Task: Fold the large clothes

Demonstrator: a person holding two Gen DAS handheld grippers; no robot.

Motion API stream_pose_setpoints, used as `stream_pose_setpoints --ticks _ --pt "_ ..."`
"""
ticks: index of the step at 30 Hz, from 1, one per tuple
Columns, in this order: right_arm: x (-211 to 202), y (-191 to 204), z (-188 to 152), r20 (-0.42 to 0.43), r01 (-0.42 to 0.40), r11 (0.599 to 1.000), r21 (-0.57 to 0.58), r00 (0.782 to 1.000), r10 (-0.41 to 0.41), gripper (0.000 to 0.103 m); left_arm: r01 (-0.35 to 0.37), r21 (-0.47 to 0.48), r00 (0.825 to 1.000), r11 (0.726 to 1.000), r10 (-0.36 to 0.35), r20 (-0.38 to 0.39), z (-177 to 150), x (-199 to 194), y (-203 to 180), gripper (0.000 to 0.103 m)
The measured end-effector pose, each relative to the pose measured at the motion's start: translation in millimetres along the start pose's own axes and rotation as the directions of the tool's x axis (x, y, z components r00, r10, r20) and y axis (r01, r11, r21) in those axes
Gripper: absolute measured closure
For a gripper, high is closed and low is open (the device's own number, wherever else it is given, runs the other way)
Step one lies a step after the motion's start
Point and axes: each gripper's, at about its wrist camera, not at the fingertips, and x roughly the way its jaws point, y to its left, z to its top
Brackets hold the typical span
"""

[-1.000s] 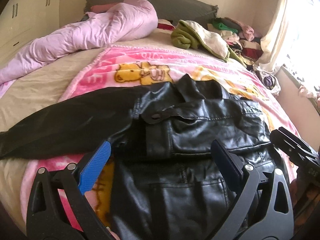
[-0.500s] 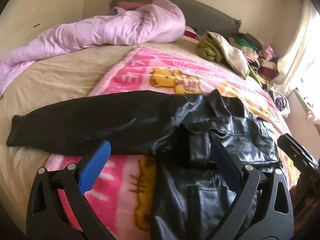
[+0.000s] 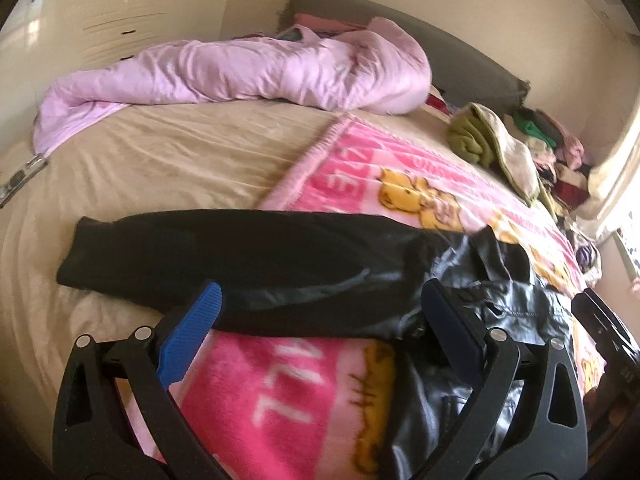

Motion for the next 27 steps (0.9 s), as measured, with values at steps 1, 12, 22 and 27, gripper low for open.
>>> stream_pose_setpoints --ticks 1,12,22,27 --pt "1.6 3.6 2.0 0.004 -0.003 1.000 -0.005 1.000 0.003 0.004 -0.010 -0.009 1.000 1.000 0.010 0.000 0.6 0.0 4.0 0.009" --pt "26.6 37.6 15.0 -0.003 -0.054 0.998 -0.041 0.999 0.054 0.004 -0.078 -0.092 0.997 0.993 0.078 -0.002 6.1 3.6 45.0 0.009" --pt "52.3 70.7 20.9 -0.042 -0.113 0.989 -0.095 0.993 0.110 0.004 -0.119 -0.182 0.993 0.976 0.114 -0.036 8.8 15.7 82.7 0.009" --pt "62.5 85.5 23.7 -0.059 -0.145 0.983 -0.108 0.989 0.139 0.004 -0.128 -0.237 0.992 0.963 0.121 -0.046 7.9 17.4 101.8 0.009"
